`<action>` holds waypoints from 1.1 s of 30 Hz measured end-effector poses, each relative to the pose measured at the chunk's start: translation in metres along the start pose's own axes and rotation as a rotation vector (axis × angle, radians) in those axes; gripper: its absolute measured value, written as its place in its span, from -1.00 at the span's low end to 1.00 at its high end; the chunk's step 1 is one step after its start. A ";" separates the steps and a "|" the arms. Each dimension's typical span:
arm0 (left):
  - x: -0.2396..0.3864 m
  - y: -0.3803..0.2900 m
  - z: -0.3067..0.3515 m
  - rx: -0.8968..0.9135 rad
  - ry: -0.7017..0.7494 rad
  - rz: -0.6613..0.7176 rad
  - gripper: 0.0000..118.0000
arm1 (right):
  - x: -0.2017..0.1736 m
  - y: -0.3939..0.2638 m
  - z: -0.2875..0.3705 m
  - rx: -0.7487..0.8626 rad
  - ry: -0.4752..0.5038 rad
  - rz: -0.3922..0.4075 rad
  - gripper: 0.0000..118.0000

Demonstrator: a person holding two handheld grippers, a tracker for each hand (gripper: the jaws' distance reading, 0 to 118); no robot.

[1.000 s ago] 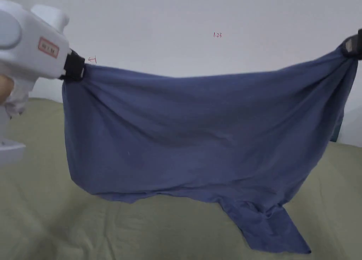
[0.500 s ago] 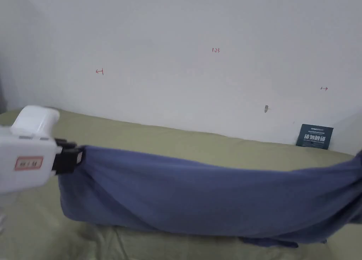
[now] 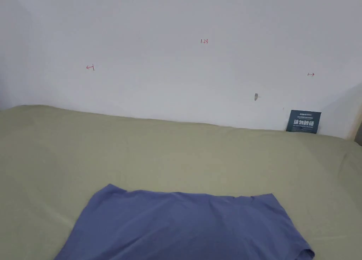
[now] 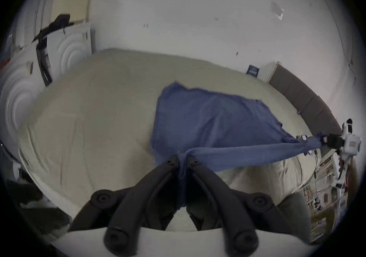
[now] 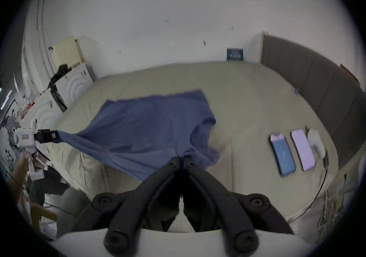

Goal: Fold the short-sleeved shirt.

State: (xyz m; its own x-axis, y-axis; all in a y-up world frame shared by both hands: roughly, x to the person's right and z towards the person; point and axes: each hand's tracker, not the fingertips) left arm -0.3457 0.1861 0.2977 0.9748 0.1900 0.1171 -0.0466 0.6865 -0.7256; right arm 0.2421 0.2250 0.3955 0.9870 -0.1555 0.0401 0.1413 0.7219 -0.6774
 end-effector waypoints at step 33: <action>0.014 -0.060 0.080 0.141 0.172 -0.008 -0.99 | -0.034 -0.067 0.047 0.183 -0.182 0.008 -1.00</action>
State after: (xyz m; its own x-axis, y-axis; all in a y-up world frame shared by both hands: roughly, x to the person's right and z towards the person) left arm -0.3463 0.2040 0.3975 0.9976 0.0696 -0.0036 -0.0568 0.7815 -0.6213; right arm 0.2032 0.2140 0.4741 0.9833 -0.0372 0.1783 0.1285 0.8350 -0.5350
